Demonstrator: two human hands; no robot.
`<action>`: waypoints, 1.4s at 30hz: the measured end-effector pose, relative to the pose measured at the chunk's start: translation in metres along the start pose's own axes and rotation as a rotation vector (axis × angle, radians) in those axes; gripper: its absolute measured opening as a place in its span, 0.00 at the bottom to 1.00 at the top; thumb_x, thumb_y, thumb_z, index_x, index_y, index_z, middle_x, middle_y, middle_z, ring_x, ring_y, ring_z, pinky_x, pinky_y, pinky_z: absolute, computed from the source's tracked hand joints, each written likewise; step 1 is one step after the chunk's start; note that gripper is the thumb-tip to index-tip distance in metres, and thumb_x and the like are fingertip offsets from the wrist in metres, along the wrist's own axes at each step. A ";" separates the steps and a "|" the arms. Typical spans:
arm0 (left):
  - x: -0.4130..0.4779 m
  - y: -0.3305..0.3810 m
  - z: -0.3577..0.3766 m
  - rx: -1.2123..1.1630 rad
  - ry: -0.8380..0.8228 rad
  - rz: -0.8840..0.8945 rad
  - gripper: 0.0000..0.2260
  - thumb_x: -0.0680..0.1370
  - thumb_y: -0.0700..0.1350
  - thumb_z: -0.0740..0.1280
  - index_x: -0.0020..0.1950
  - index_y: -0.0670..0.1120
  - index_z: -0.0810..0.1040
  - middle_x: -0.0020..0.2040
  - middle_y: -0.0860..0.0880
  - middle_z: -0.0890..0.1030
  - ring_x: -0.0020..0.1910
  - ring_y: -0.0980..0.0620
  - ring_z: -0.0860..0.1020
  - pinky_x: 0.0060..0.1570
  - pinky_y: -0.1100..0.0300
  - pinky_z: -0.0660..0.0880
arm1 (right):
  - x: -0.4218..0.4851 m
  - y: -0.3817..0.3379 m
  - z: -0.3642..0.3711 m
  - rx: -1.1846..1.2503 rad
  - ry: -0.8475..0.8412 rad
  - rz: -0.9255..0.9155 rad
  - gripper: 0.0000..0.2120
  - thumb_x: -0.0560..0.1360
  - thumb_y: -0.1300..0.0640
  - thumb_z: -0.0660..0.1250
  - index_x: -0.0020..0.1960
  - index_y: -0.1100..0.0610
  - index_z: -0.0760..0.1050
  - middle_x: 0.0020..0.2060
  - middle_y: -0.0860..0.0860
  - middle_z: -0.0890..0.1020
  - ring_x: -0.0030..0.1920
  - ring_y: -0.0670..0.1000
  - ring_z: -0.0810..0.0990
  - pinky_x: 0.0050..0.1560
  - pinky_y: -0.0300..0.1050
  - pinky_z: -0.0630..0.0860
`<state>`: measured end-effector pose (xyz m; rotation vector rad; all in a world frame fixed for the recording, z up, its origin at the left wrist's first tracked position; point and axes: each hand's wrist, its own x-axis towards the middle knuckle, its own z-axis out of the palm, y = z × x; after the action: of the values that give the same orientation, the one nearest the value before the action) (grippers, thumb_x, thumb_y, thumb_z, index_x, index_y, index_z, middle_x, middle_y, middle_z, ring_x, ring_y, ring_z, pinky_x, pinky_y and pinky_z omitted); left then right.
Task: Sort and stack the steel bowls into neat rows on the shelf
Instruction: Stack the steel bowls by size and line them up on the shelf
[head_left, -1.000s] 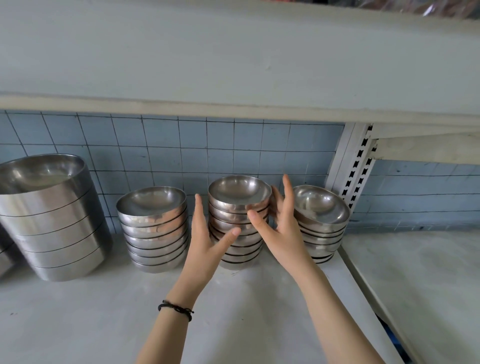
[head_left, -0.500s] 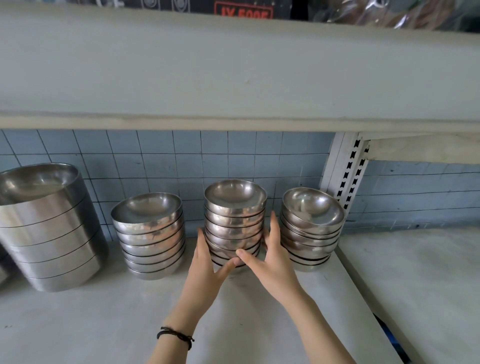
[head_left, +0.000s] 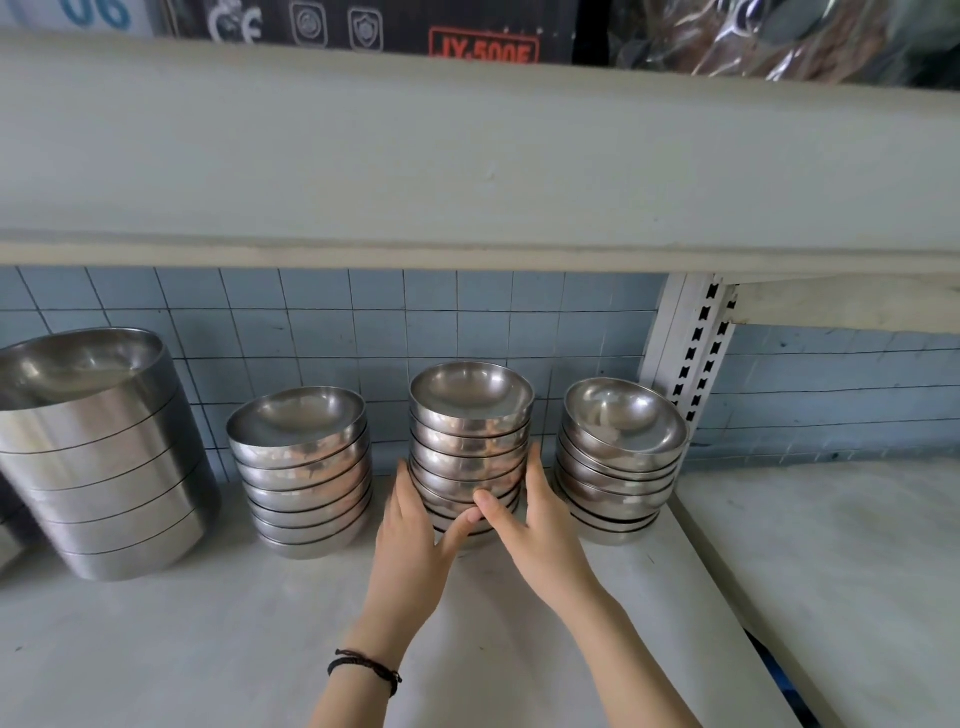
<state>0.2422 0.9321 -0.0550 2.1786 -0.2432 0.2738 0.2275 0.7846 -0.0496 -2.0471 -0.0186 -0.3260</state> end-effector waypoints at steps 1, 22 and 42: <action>-0.001 -0.001 0.001 0.010 0.004 -0.007 0.50 0.66 0.70 0.58 0.78 0.40 0.48 0.78 0.45 0.56 0.77 0.48 0.56 0.74 0.53 0.58 | 0.000 0.000 0.000 -0.004 0.002 0.005 0.42 0.77 0.41 0.65 0.80 0.52 0.46 0.70 0.39 0.71 0.70 0.40 0.68 0.65 0.32 0.64; -0.046 0.003 -0.033 0.803 -0.145 0.063 0.22 0.78 0.63 0.57 0.68 0.53 0.68 0.65 0.56 0.73 0.63 0.54 0.72 0.55 0.60 0.71 | -0.030 0.003 -0.052 -0.458 -0.129 -0.027 0.23 0.79 0.46 0.64 0.73 0.50 0.68 0.70 0.45 0.73 0.69 0.46 0.70 0.66 0.41 0.68; -0.107 0.140 0.087 0.415 0.041 0.193 0.30 0.78 0.64 0.57 0.76 0.53 0.58 0.75 0.57 0.63 0.67 0.54 0.70 0.55 0.58 0.73 | -0.117 0.056 -0.216 -0.543 -0.103 -0.028 0.26 0.79 0.47 0.63 0.75 0.48 0.64 0.72 0.45 0.70 0.70 0.47 0.71 0.66 0.42 0.70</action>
<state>0.1109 0.7886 -0.0275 2.5587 -0.4035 0.5146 0.0757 0.5849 -0.0295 -2.6033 -0.0243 -0.2604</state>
